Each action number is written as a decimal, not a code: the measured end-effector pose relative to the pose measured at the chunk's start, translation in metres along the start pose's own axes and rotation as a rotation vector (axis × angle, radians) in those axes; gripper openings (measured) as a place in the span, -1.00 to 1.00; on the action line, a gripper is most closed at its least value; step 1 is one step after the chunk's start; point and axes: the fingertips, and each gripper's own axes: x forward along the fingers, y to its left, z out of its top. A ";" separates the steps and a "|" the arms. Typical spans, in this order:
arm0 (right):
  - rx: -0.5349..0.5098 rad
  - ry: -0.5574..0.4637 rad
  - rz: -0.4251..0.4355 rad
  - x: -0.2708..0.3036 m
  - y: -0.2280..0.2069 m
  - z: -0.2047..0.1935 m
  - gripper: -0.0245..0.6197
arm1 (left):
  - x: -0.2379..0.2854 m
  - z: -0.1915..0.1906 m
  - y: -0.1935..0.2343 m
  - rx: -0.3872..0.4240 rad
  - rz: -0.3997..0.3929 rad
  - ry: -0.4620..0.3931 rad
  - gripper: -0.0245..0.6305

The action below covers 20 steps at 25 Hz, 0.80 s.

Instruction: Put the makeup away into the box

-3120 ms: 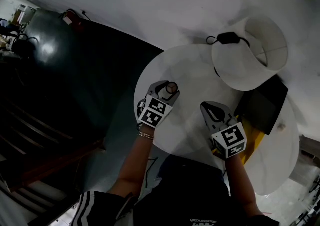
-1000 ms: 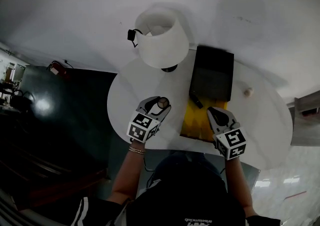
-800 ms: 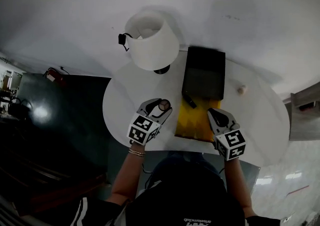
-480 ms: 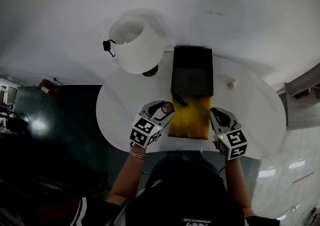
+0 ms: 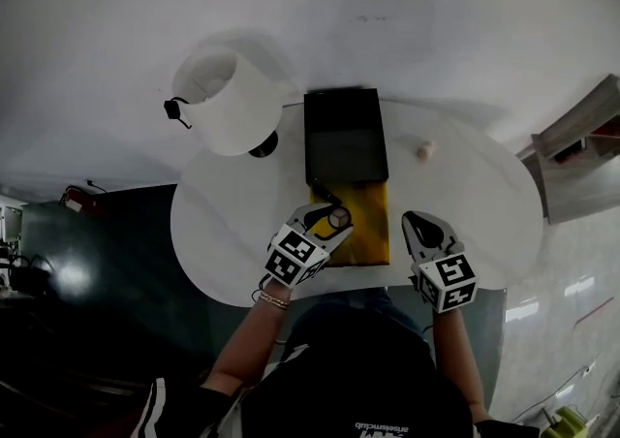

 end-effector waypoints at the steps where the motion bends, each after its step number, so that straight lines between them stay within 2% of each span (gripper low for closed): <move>1: -0.001 0.001 -0.011 -0.002 -0.002 -0.001 -0.83 | 0.006 -0.001 -0.005 0.012 -0.020 0.011 -0.20; 5: -0.011 0.003 -0.054 -0.011 -0.007 -0.003 -0.83 | 0.025 -0.005 -0.023 0.054 -0.091 0.053 -0.20; 14: 0.102 -0.023 -0.126 -0.035 -0.019 -0.015 -0.83 | 0.053 -0.021 -0.048 0.078 -0.208 0.120 -0.20; 20: 0.117 -0.028 -0.164 -0.047 -0.024 -0.019 -0.83 | 0.068 -0.039 -0.057 0.115 -0.250 0.198 -0.20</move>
